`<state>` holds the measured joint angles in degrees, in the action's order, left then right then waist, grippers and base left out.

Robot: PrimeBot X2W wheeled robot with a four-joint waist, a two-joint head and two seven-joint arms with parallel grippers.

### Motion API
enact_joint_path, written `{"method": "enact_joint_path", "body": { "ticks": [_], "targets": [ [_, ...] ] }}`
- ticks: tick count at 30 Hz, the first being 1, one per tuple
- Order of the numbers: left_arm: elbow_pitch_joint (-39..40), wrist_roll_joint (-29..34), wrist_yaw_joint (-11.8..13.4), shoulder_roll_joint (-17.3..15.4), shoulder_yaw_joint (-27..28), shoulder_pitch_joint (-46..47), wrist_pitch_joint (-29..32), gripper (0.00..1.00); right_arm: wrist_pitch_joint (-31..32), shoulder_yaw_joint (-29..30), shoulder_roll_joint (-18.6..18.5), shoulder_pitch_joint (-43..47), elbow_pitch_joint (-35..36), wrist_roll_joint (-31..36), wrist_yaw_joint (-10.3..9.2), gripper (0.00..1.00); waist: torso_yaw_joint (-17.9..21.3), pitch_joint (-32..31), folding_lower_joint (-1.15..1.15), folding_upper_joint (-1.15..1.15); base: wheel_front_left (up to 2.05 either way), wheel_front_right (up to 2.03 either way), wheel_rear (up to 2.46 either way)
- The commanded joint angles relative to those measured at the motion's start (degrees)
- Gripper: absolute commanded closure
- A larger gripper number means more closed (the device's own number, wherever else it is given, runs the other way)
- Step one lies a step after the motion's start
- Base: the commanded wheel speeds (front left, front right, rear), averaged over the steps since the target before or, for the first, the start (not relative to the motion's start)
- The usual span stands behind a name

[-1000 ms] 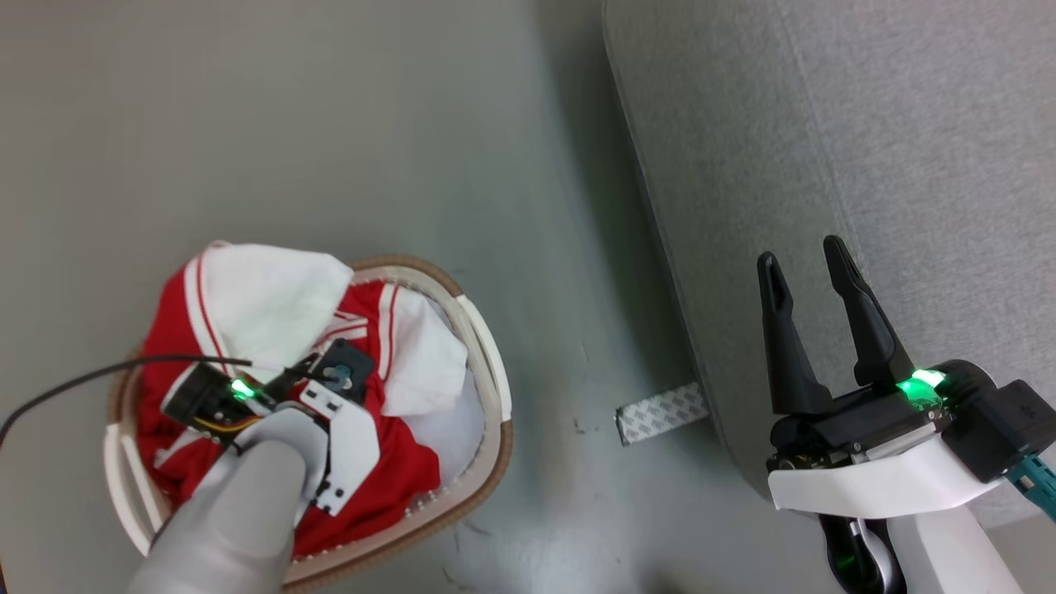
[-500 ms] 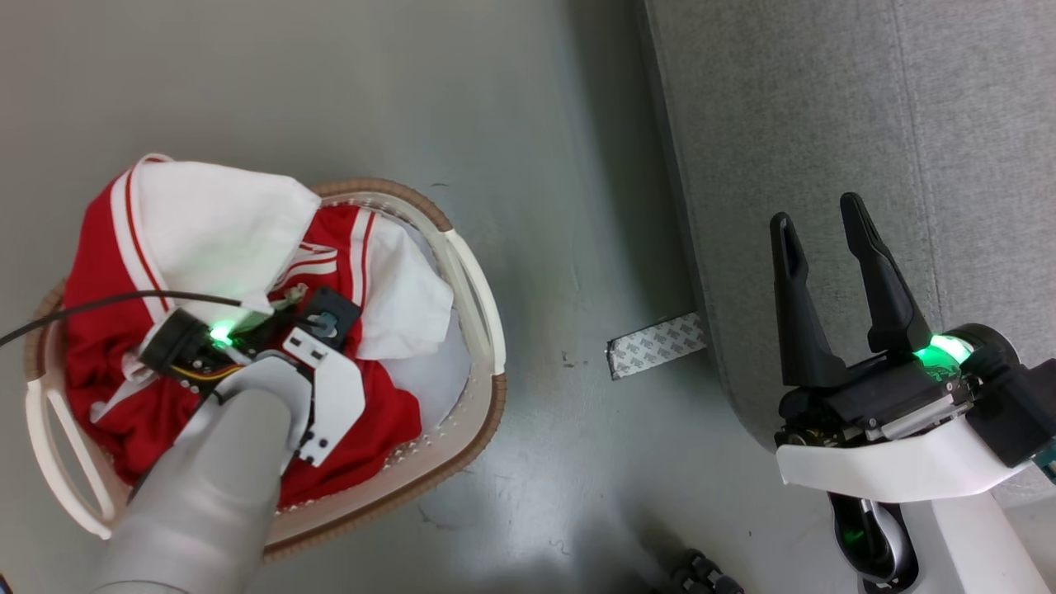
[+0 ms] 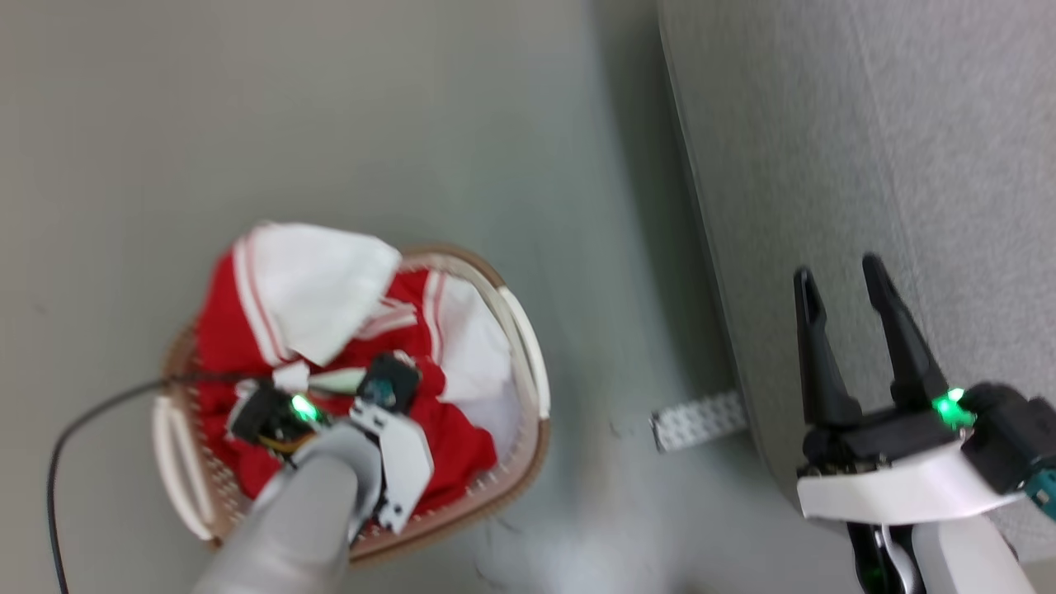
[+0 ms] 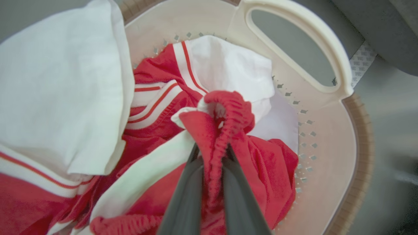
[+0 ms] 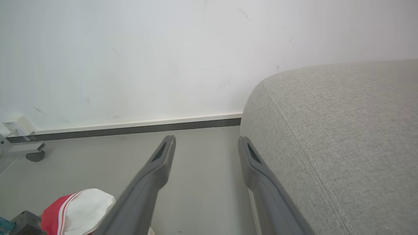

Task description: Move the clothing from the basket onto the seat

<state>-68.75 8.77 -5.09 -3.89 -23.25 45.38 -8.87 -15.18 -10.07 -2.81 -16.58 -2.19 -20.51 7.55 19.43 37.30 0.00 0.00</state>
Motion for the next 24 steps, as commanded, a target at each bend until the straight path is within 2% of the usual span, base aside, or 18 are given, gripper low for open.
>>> {"method": "enact_joint_path", "body": {
  "ticks": [1, 6, 13, 16, 24],
  "targets": [
    [-0.2, -1.2, -0.3, 0.3, -0.1, -1.3, -0.6, 1.00, 0.0, 0.5, -0.1, 1.2, -0.6, 0.5, -0.12, 0.00, -4.0, -6.5, 0.00, 0.00, 0.00, 0.00, 0.00],
    [1.7, -5.5, -1.8, 1.0, -1.2, -5.8, -3.0, 1.00, 0.0, 2.3, -0.2, 4.9, -2.7, 2.5, -0.12, 0.00, -8.0, -15.1, 0.00, 0.00, 0.00, 0.00, 0.00],
    [12.9, -16.6, -2.3, 0.9, -7.4, -12.5, -2.7, 1.00, 0.0, 4.2, -0.2, 9.9, -4.7, 4.1, -0.12, 0.00, -11.9, -25.0, 0.00, 0.00, 0.00, 0.00, 0.00],
    [17.2, -19.7, -2.3, 0.9, -8.6, -13.9, -1.6, 1.00, 0.0, 4.3, -0.2, 11.8, -5.4, 4.8, -0.12, 0.00, -13.0, -28.3, 0.00, 0.00, 0.00, 0.00, 0.00],
    [30.3, -22.8, -1.4, 0.9, -8.6, -17.0, 2.3, 1.00, 0.0, 2.4, -0.2, 14.0, -6.5, 6.5, -0.12, 0.00, -13.6, -34.3, 0.00, 0.00, 0.00, 0.00, 0.00]
  ]
}}
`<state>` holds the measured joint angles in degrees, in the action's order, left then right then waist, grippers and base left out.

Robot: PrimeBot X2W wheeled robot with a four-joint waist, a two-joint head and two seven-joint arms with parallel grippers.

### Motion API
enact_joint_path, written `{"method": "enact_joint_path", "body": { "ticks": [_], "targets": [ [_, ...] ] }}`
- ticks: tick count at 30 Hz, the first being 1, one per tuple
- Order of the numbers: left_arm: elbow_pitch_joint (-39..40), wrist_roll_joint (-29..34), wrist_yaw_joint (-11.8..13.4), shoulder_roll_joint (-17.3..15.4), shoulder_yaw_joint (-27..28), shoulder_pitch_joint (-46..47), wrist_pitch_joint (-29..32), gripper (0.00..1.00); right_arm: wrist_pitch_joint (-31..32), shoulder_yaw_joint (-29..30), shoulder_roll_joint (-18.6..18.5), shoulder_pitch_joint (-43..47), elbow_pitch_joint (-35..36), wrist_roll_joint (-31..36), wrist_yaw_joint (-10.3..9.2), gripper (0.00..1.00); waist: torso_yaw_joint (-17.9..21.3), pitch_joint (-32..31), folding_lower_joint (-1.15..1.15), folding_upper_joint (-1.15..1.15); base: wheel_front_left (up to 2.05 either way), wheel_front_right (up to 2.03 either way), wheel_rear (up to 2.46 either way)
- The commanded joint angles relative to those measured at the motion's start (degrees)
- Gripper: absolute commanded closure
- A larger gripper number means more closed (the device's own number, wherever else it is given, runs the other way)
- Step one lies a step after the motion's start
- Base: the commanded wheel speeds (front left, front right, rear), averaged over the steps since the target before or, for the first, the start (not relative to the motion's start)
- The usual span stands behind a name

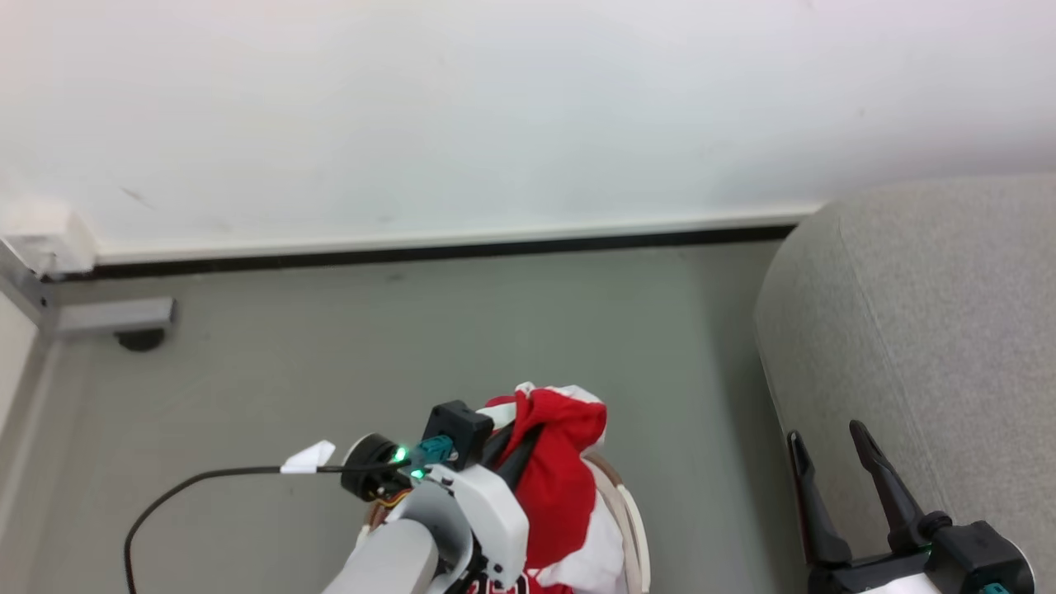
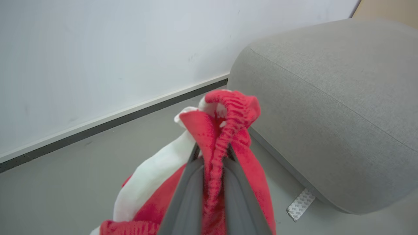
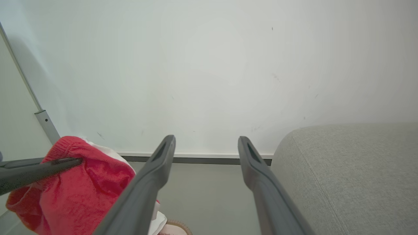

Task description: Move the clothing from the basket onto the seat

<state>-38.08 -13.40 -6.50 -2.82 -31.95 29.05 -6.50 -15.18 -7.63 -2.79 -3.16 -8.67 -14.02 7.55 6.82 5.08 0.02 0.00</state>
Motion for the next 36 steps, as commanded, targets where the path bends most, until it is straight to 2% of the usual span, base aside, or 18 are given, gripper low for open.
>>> {"method": "enact_joint_path", "body": {
  "ticks": [1, 10, 16, 20, 25, 29, 32, 33, 36],
  "targets": [
    [1.6, -0.6, 0.2, -0.3, 0.1, -1.1, 0.4, 1.00, 0.0, -0.1, -0.2, 0.8, 0.0, 0.3, -0.12, 0.00, -1.0, -2.8, -0.02, 0.00, 0.00, 0.00, 0.00],
    [18.1, -2.5, 1.5, -3.3, 0.5, -5.3, 8.3, 1.00, 0.0, -2.7, -2.6, 2.0, 0.6, -0.8, -0.12, 0.00, -0.2, -6.3, -0.02, 0.00, 0.00, 0.00, 0.00],
    [26.2, -3.8, 1.8, -5.4, 0.5, -7.6, 11.9, 1.00, 0.0, -7.3, -7.3, 0.7, 2.0, -3.9, -0.12, 0.00, 0.3, -6.4, -0.02, 0.00, 0.00, 0.00, 0.00],
    [30.4, -4.2, 0.9, -6.8, -0.8, -8.4, 13.4, 1.00, 0.1, -14.8, -14.6, -2.7, 1.6, -6.3, -0.12, 0.00, 0.9, -6.3, -0.02, 0.00, 0.00, 0.00, 0.00],
    [34.2, -4.9, -0.4, -9.6, -4.4, -7.9, 13.5, 1.00, 2.7, -28.5, -24.3, -10.9, 2.2, -10.2, -0.12, 0.00, 1.3, -6.2, -0.02, 0.00, 0.00, 0.00, 0.00],
    [35.9, -5.4, -0.9, -12.0, -7.6, -6.7, 12.9, 1.00, 6.3, -40.0, -30.3, -18.4, 3.5, -15.5, -0.12, 0.00, 1.2, -6.3, -0.02, 0.00, 0.00, 0.00, 0.00],
    [36.9, -6.3, -0.9, -13.4, -10.2, -5.8, 12.4, 1.00, 8.9, -48.0, -33.2, -23.5, 4.5, -20.5, -0.12, 0.00, 0.7, -6.4, -0.02, 0.00, 0.00, 0.00, 0.00],
    [36.9, -6.3, -0.9, -13.4, -10.2, -5.8, 12.4, 1.00, 8.9, -48.0, -33.2, -23.5, 4.5, -20.5, -0.12, 0.00, 0.7, -6.4, -0.02, 0.00, 0.00, 0.00, 0.00],
    [37.9, -7.7, -0.9, -14.7, -13.3, -4.3, 12.1, 1.00, 10.7, -55.0, -35.0, -28.4, 5.1, -24.9, -0.12, 0.00, 0.2, -6.3, -0.02, 0.00, 0.00, 0.00, 0.00]
  ]
}}
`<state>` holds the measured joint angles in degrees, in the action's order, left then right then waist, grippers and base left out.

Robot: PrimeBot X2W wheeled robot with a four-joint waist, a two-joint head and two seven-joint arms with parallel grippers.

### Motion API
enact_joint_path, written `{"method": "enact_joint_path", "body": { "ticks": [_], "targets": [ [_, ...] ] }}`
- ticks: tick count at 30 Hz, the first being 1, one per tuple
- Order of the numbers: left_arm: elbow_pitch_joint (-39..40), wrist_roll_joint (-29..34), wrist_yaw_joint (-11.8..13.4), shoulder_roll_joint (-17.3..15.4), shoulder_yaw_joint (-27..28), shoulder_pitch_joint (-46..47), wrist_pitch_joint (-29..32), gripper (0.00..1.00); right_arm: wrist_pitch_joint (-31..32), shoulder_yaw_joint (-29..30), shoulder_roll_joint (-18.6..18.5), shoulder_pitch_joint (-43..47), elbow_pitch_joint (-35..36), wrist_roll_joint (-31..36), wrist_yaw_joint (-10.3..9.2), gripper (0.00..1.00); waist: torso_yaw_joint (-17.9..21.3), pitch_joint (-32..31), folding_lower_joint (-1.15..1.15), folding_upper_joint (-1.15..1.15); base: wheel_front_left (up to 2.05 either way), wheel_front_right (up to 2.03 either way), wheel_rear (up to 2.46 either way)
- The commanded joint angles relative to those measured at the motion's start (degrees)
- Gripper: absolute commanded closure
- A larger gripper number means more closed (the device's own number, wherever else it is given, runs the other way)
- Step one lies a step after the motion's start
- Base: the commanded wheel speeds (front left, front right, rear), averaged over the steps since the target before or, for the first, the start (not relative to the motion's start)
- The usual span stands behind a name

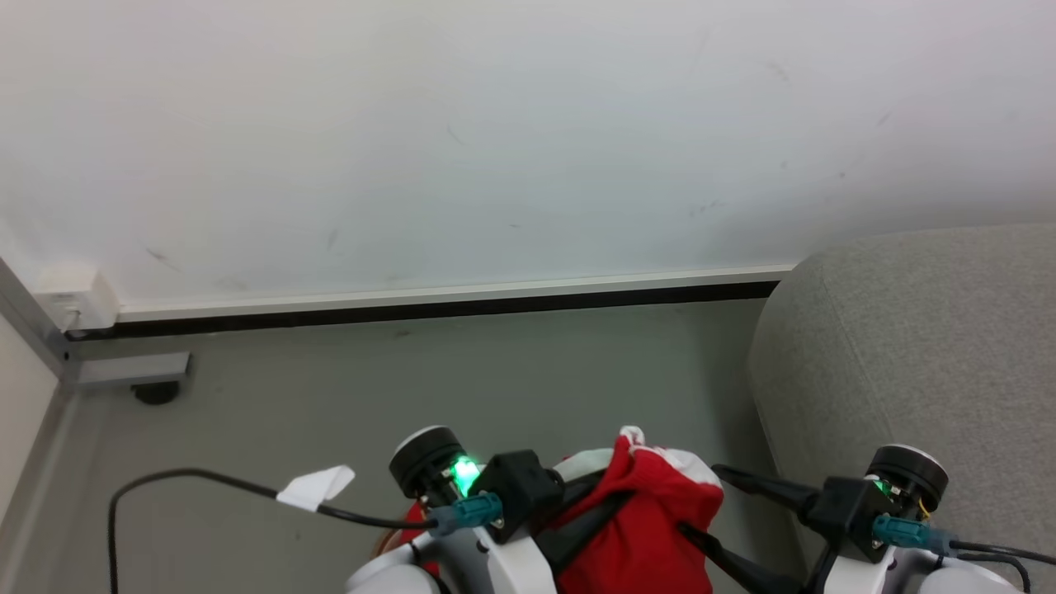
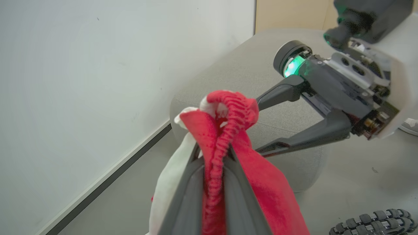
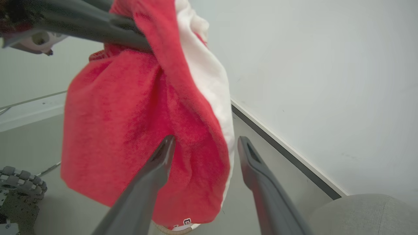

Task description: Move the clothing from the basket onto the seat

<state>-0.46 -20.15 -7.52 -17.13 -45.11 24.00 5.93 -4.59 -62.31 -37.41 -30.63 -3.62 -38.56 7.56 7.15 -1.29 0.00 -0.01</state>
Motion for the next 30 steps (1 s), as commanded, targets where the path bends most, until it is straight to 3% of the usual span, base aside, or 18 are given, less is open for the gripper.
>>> {"method": "enact_joint_path", "body": {
  "ticks": [1, 7, 18, 19, 22, 27, 29, 30],
  "targets": [
    [0.6, -1.2, 0.2, -0.9, -1.4, 1.3, -0.4, 1.00, 0.4, -2.3, -0.8, -2.5, 0.1, -1.7, -0.13, 0.00, -0.4, 0.1, 0.00, 0.01, 0.00, 0.00, 0.00],
    [1.0, -3.8, 0.1, -3.0, -5.9, 4.2, -1.1, 1.00, 1.7, -10.1, -1.5, -9.9, 0.1, -7.6, -0.13, 0.00, -1.6, 0.6, 0.00, 0.01, 0.00, 0.00, 0.00],
    [-1.8, -6.7, 0.1, -1.8, -7.6, 5.9, -3.6, 1.00, 5.9, -11.1, 2.9, -7.6, 2.3, -12.8, -0.13, 0.00, -3.4, 0.8, 0.00, 0.01, 0.00, 0.00, 0.00],
    [-2.0, -6.8, 0.2, -1.8, -7.7, 5.9, -3.8, 1.00, 5.7, -11.1, 3.0, -7.6, 2.2, -12.7, -0.13, 0.43, -3.4, 0.8, 0.00, 0.01, 0.00, 0.00, 0.00],
    [-2.5, -7.0, 0.4, -1.5, -7.7, 5.9, -4.2, 1.00, 3.4, -11.0, 3.6, -7.9, 1.5, -12.3, -0.13, 1.00, -3.5, 0.9, 0.00, 0.01, 0.00, 0.00, 0.00],
    [-3.4, -7.8, 1.5, -1.1, -6.8, 5.2, -5.0, 1.00, -0.3, -11.1, 4.4, -7.9, -0.1, -13.8, -0.13, 1.00, -3.4, 0.9, 0.00, 0.01, 0.00, 0.00, 0.00],
    [-3.7, -7.8, 2.1, -1.0, -6.4, 4.7, -5.7, 0.56, -1.8, -11.1, 4.2, -8.5, -0.8, -14.7, -0.13, 1.00, -3.3, 0.9, 0.00, 0.01, 0.00, 0.00, 0.00],
    [-3.9, -7.9, 2.5, -0.9, -6.2, 4.5, -6.0, 0.18, -2.6, -11.1, 4.1, -8.8, -1.2, -15.1, -0.13, 1.00, -3.2, 0.9, 0.00, 0.01, 0.00, 0.00, 0.00]
  ]
}}
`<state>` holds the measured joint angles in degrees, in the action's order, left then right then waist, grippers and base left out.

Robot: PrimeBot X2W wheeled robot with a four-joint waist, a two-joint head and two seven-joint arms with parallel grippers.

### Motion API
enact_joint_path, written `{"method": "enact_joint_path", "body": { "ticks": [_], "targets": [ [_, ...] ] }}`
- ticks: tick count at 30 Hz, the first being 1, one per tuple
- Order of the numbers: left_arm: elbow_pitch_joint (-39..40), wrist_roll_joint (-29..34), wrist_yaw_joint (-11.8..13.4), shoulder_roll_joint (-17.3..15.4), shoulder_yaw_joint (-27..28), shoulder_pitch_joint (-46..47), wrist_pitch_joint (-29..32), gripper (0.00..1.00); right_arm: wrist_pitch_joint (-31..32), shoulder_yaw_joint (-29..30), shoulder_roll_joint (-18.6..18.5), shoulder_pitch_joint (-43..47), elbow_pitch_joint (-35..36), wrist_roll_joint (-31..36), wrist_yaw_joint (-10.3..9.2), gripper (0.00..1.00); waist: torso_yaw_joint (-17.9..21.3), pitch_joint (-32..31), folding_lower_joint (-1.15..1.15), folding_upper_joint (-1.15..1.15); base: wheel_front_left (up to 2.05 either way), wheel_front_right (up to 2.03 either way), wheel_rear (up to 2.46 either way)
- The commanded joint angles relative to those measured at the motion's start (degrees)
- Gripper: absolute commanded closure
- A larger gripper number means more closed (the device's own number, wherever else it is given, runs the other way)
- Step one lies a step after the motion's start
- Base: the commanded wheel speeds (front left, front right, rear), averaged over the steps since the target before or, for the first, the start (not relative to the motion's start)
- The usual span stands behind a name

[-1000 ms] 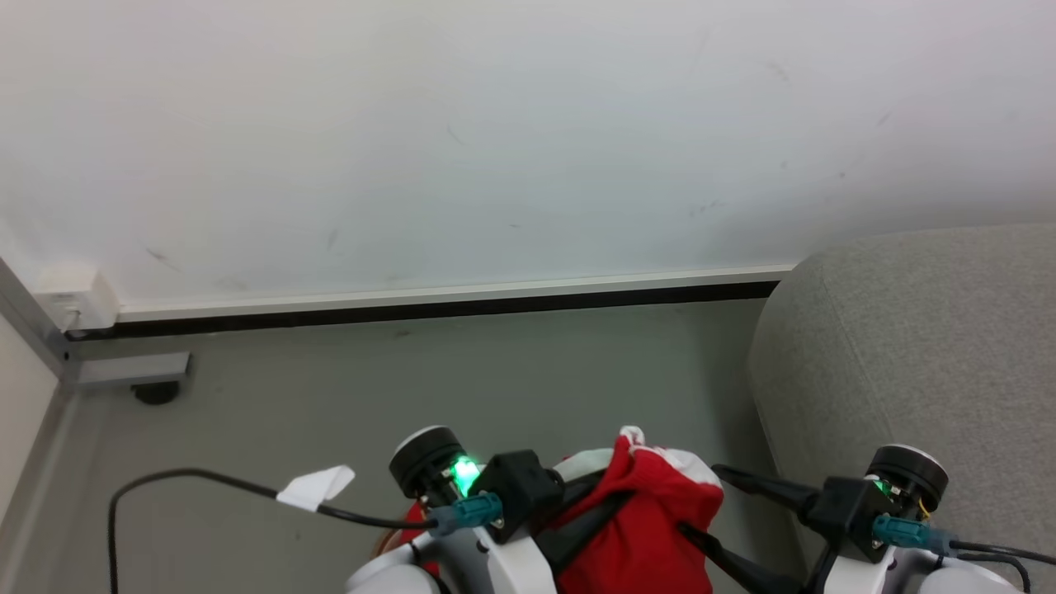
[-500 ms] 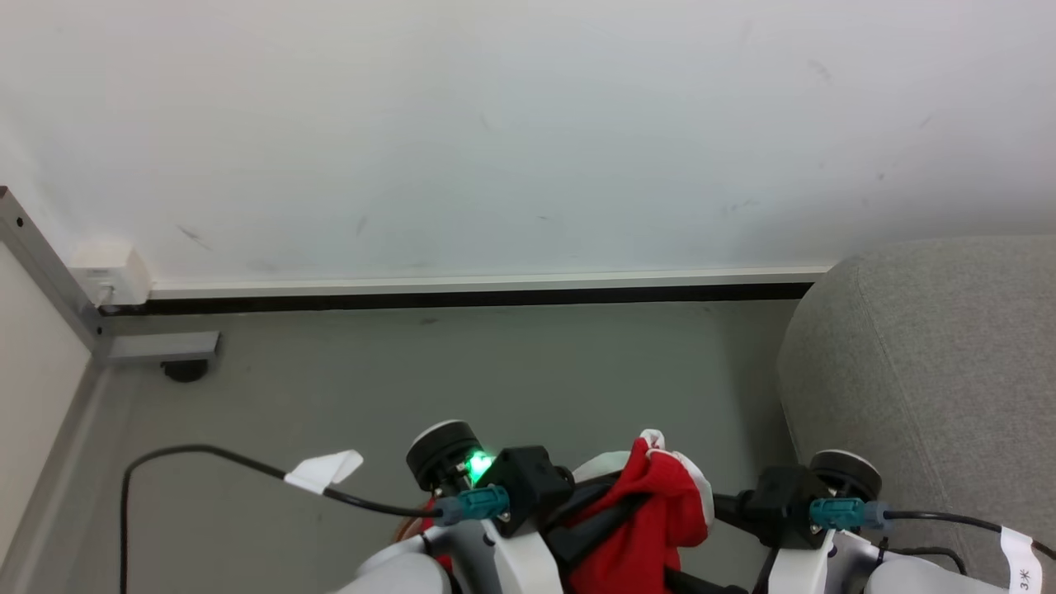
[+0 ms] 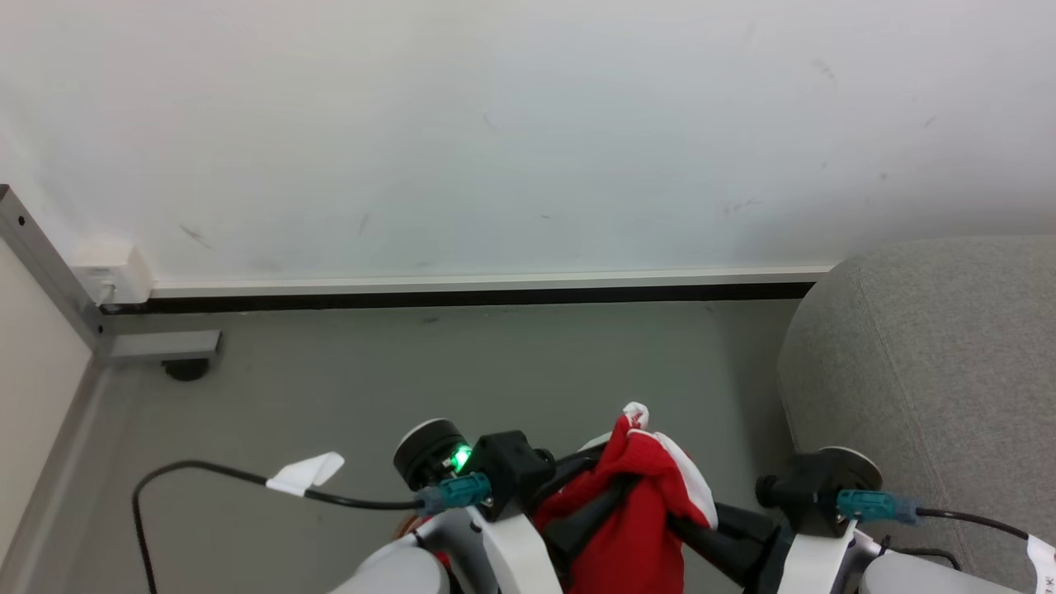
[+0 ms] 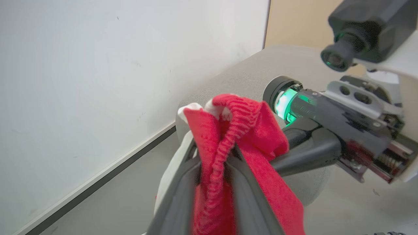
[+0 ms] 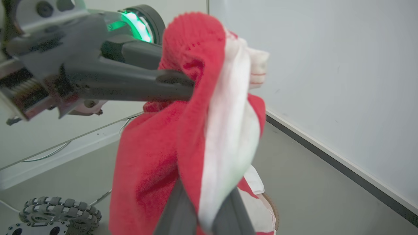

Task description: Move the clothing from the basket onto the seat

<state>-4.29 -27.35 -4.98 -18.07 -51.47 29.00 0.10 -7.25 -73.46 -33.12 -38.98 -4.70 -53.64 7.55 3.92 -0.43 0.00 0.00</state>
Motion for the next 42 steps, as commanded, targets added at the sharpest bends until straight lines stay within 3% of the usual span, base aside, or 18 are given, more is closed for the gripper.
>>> {"method": "enact_joint_path", "body": {
  "ticks": [1, 13, 29, 42],
  "targets": [
    [-0.3, -1.0, 0.3, 0.1, 0.4, -0.8, -0.4, 0.00, -0.9, 0.1, -0.4, -0.8, -0.4, -0.5, -0.12, 1.00, 0.1, 0.0, 0.00, 0.00, 0.00, 0.00, 0.00],
    [-3.0, -2.4, 3.8, 0.4, 2.7, -4.1, -4.8, 0.00, -7.7, 2.3, -2.5, -4.9, -5.7, -4.3, -0.12, 1.00, 1.1, -0.4, 0.00, 0.00, 0.00, 0.00, 0.00],
    [-6.7, -2.5, 3.6, 1.7, 1.2, -4.5, -7.0, 0.00, -8.0, 10.8, -3.5, -2.5, -4.6, -1.7, -0.12, 1.00, 2.7, 0.5, 0.00, 0.00, 0.00, 0.00, 0.00],
    [-5.6, -2.6, 3.9, 1.0, 0.9, -3.7, -6.5, 0.00, -8.0, 15.8, -4.5, -1.5, -3.8, -0.5, -0.12, 1.00, 10.0, 3.4, 0.00, 0.00, 0.00, 0.00, 0.00]
  ]
}}
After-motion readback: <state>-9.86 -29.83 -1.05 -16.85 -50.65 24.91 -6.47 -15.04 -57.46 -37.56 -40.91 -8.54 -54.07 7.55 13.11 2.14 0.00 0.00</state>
